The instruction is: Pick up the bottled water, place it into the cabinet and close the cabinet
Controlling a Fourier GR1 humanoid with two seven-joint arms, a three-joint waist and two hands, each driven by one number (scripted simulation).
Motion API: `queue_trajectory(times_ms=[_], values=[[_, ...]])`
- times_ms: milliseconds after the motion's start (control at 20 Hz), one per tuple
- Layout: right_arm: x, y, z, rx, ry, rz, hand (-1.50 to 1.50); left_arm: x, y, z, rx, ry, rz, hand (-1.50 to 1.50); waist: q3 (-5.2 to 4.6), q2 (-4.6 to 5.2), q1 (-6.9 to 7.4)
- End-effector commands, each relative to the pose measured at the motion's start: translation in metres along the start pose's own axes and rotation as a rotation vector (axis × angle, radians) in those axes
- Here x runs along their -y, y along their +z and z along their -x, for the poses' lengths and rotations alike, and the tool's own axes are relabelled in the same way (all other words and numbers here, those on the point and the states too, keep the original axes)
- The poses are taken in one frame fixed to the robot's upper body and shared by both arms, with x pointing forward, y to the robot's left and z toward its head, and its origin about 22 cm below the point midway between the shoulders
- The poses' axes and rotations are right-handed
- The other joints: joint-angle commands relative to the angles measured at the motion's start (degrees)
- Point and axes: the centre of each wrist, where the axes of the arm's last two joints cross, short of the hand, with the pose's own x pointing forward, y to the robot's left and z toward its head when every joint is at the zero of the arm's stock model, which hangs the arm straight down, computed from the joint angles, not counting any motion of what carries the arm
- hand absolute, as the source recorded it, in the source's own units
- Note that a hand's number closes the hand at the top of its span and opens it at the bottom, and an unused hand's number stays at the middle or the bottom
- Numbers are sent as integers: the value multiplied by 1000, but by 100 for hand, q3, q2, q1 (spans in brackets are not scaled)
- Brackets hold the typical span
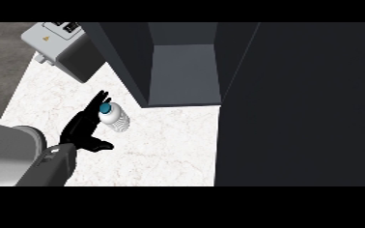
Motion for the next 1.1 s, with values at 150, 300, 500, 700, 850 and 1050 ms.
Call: queue_trajectory(times_ms=[150, 300, 500, 700, 850, 1050], values=[[-2, -5, 3, 3, -4, -16, -150, 8, 7, 18, 58, 85, 63, -150, -13, 43, -61], [-4, -3, 7, 4, -10, -12, -150, 14, -3, 14, 42, 138, 102, -150, -5, 14, -28], [-1, -12, -1, 18, -16, -1, -150, 30, -15, 17, 15, 193, 155, -150, -5, 25, 7], [1, -9, 9, -8, -22, -4, -150, 34, -17, 19, 10, 231, 170, -150, -4, 25, -17], [-3, -6, 11, -22, -22, -11, -150, 35, -18, 19, 13, 269, 180, -150, -1, 7, -3], [0, -9, 14, -23, -36, -14, -150, 33, -24, 10, 13, 273, 249, -150, -5, 25, -31]])
